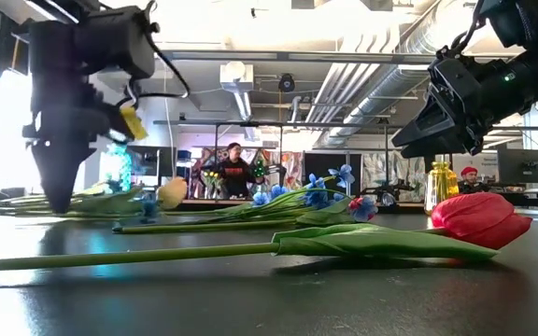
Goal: Sort flowers into vase by color
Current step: Put the yellow flower into the yellow vase
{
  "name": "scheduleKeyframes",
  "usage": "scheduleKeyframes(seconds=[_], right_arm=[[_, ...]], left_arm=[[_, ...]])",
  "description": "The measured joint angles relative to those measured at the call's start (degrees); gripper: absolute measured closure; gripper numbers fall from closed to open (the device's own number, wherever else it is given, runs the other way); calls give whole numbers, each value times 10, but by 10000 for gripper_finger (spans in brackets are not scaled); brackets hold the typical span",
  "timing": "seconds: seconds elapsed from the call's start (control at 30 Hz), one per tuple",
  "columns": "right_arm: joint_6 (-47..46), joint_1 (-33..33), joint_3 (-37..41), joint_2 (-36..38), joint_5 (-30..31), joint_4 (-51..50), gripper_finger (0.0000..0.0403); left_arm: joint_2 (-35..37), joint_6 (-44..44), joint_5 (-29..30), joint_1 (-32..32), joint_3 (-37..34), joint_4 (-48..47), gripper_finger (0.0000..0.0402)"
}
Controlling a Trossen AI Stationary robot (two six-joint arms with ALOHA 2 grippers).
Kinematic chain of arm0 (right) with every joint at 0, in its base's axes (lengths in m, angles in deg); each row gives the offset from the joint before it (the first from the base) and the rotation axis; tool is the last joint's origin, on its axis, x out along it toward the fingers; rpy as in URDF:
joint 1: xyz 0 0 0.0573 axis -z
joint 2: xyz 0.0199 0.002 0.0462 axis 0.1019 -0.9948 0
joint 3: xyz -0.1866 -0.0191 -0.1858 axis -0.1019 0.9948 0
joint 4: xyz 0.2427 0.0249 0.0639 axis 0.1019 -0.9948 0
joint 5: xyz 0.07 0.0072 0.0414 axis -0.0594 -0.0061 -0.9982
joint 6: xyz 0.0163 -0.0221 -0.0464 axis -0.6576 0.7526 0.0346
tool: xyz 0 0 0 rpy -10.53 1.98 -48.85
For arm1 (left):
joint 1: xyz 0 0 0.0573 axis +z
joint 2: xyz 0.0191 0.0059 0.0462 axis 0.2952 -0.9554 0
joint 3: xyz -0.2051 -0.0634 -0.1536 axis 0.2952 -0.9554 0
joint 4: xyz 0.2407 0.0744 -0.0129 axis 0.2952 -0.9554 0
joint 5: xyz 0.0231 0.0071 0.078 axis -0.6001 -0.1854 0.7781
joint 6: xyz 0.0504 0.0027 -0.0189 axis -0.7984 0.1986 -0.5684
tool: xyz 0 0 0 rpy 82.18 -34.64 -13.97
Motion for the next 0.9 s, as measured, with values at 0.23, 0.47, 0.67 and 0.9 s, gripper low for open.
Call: scheduleKeyframes(seconds=[0.23,0.47,0.67,0.9], right_arm=[[-15,0,0,0,-3,0,183],[-15,0,0,0,-10,1,183],[23,-3,0,-9,-78,67,183],[106,-33,-1,-73,-110,233,183]], left_arm=[[0,-44,6,0,45,-7,399],[7,-106,-3,0,84,47,401],[2,-258,45,0,86,297,401],[-59,-391,53,12,82,580,401]])
